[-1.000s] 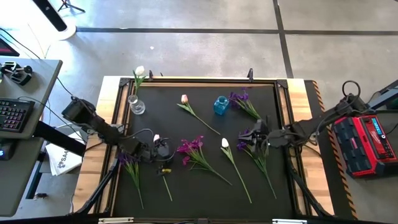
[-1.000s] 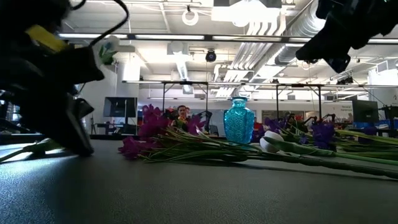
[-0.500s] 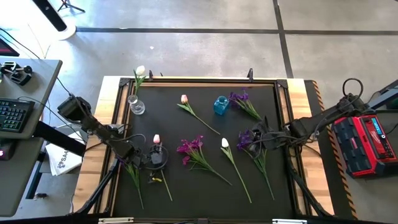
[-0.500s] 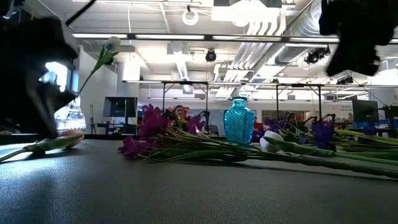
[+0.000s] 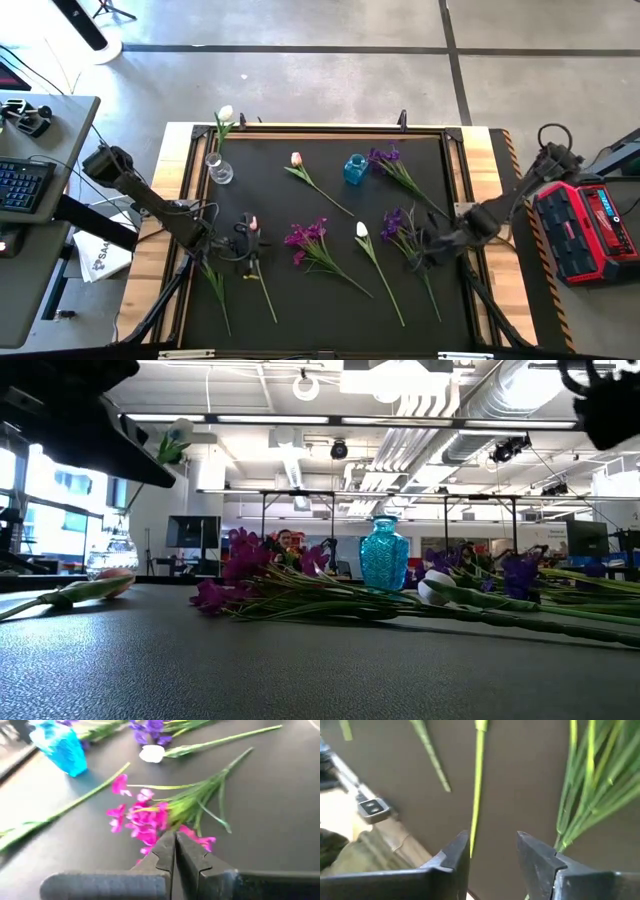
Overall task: Sort flowers into vase by color
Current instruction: Put the bottom right violet flowers into the blue vase
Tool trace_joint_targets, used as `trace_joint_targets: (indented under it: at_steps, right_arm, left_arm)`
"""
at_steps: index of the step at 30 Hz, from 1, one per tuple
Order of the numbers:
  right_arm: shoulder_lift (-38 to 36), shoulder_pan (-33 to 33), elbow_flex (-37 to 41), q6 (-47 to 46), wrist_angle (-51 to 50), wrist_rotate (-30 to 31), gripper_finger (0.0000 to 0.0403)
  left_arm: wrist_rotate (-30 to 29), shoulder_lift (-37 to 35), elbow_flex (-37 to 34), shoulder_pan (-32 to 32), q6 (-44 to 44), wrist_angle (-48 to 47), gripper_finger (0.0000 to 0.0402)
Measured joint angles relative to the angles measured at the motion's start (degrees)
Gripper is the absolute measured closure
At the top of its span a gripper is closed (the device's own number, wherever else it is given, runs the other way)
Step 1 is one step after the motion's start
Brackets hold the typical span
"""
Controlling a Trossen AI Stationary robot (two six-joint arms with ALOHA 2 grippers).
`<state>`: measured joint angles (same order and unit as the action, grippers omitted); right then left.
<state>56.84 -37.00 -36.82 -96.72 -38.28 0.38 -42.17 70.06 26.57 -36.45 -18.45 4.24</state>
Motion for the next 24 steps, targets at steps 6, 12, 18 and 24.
trace_joint_targets:
  at_steps: [6,12,18,24]
  right_arm:
    - [9.02,-5.44,0.00,-8.58,1.90,-1.59,0.0307]
    - [15.46,-7.03,0.00,-10.87,3.88,-2.60,0.0336]
    - [18.58,-7.08,0.00,-11.51,3.52,-4.67,0.0355]
    - [17.87,-7.59,0.00,-10.50,3.65,-4.30,0.0364]
  left_arm:
    - [-2.49,0.02,0.00,0.49,2.74,0.01,0.0398]
    - [-3.42,0.02,0.00,2.00,2.69,-0.01,0.0398]
    - [-3.43,0.02,0.00,2.98,3.14,0.01,0.0398]
    - [-3.43,0.00,0.02,3.10,3.13,0.03,0.0398]
